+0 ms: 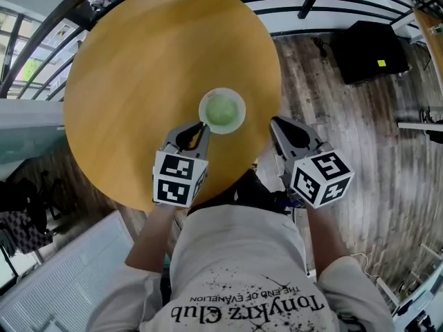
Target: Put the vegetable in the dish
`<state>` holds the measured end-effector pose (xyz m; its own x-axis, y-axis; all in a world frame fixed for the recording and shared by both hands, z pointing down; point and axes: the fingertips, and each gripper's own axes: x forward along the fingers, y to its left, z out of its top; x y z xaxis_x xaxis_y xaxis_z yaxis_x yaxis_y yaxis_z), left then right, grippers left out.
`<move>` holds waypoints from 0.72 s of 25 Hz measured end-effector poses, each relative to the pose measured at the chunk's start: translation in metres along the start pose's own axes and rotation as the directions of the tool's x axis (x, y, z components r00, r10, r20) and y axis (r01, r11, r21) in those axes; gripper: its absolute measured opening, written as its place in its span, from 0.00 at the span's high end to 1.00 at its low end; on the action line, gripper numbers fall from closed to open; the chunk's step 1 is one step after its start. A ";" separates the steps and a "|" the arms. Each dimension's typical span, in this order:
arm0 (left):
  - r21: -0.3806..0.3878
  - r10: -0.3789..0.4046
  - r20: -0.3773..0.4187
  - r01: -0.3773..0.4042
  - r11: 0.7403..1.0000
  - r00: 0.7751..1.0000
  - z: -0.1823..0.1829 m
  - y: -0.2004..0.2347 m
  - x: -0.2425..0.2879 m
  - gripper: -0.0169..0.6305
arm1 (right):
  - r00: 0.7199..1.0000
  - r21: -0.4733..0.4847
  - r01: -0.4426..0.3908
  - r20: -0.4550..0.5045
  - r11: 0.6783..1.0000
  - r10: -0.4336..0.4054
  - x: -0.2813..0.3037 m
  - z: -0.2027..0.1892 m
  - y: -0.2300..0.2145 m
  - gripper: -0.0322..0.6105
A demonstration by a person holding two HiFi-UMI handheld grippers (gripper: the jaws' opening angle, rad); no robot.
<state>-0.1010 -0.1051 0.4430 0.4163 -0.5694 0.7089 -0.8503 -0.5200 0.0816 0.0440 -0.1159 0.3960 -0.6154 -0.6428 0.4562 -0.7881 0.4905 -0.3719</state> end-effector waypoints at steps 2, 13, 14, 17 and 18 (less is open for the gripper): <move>-0.035 0.002 0.030 -0.001 0.999 1.000 -0.001 -0.003 -0.013 0.91 | 1.000 -0.015 -0.005 0.011 1.000 0.005 -0.002 0.006 0.007 0.92; -0.081 -0.037 0.122 0.047 0.996 0.992 0.005 -0.030 -0.044 0.94 | 0.998 -0.059 0.010 0.056 0.998 -0.007 -0.020 0.029 0.021 0.92; -0.074 -0.032 0.128 0.042 0.996 0.991 0.008 -0.028 -0.047 0.94 | 0.998 -0.061 0.008 0.055 0.998 -0.005 -0.022 0.028 0.023 0.92; -0.050 -0.017 0.144 0.024 0.998 0.989 0.017 -0.021 -0.054 0.94 | 0.999 -0.071 0.001 0.035 0.997 0.001 -0.024 0.024 0.030 0.92; -0.046 -0.014 0.147 0.021 0.999 0.989 0.018 -0.020 -0.055 0.94 | 1.000 -0.072 0.000 0.030 0.997 0.002 -0.024 0.023 0.031 0.92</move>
<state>-0.1015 -0.0750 0.3895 0.4712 -0.6490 0.5973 -0.8551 -0.5021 0.1291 0.0345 -0.0987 0.3549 -0.6161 -0.6592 0.4310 -0.7873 0.5313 -0.3128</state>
